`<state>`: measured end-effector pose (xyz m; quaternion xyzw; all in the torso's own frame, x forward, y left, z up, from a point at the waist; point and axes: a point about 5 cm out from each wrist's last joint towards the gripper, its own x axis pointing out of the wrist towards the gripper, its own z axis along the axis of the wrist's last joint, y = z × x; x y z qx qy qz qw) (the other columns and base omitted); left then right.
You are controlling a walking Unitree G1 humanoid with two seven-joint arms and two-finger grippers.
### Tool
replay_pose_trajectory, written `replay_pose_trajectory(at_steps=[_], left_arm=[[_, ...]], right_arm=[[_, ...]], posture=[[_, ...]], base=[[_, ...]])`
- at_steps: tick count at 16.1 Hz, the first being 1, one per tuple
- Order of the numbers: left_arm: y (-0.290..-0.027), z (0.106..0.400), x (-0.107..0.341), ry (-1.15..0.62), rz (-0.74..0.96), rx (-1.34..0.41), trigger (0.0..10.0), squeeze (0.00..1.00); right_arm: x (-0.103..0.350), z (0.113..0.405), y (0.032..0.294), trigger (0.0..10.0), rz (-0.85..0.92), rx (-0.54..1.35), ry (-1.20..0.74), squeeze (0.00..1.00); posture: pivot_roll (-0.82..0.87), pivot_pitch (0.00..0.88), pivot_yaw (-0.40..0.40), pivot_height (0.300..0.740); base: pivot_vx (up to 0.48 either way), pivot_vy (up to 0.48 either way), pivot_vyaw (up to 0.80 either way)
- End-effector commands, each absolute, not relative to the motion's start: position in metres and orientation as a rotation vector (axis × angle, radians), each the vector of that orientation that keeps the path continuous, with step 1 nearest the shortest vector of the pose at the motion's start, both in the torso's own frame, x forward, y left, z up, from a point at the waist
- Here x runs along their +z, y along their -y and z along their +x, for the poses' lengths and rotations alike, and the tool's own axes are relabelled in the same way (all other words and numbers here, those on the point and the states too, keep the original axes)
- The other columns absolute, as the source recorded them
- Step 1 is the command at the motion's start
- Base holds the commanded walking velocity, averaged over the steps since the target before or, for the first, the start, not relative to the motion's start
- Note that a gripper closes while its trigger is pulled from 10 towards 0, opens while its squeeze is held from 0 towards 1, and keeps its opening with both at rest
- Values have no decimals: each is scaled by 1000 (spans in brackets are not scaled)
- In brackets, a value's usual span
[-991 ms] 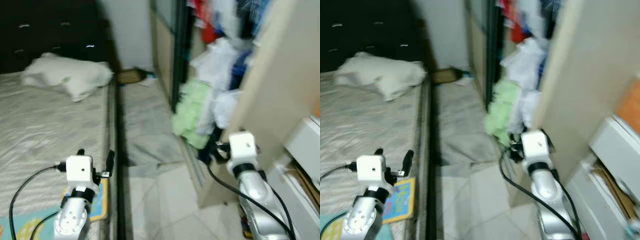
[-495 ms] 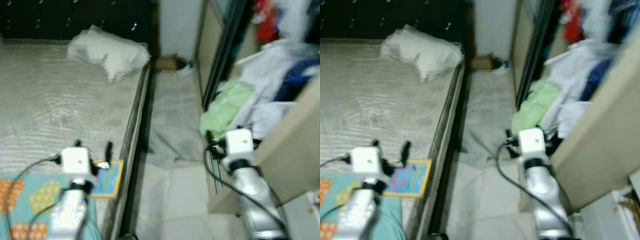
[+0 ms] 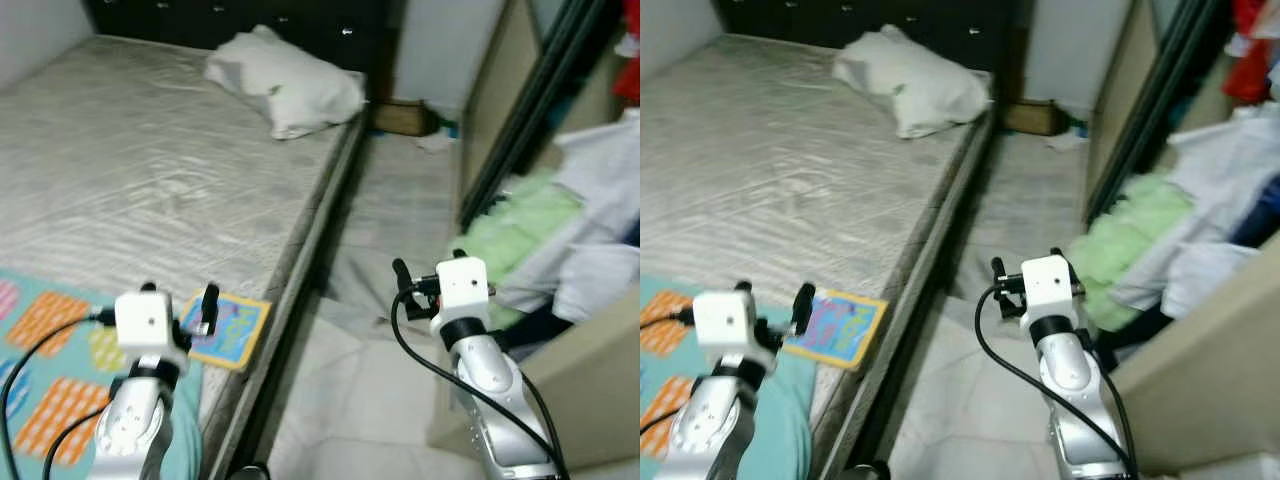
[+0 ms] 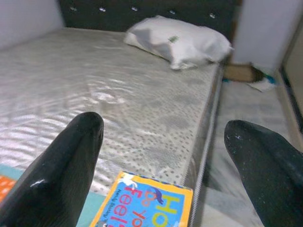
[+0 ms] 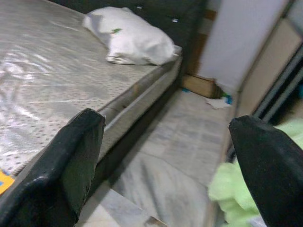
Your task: Clean up the room
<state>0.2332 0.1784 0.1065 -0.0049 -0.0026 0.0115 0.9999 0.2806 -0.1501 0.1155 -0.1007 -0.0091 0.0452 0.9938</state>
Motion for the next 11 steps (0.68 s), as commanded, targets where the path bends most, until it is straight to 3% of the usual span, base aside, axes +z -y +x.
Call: replay_pose_trajectory(at_steps=[1,11], left_arm=[[-179,232,106,-12,-6,42,10000,0],[-177,240,110,6,-6,4,10000,0]], right_arm=[[117,281,154,10000,-207,84,15,0],[113,284,142,10000,-191,107,20,0]], posture=[[26,172,-23,740],[78,150,6,740]], base=[[0,0,800],[0,0,800]])
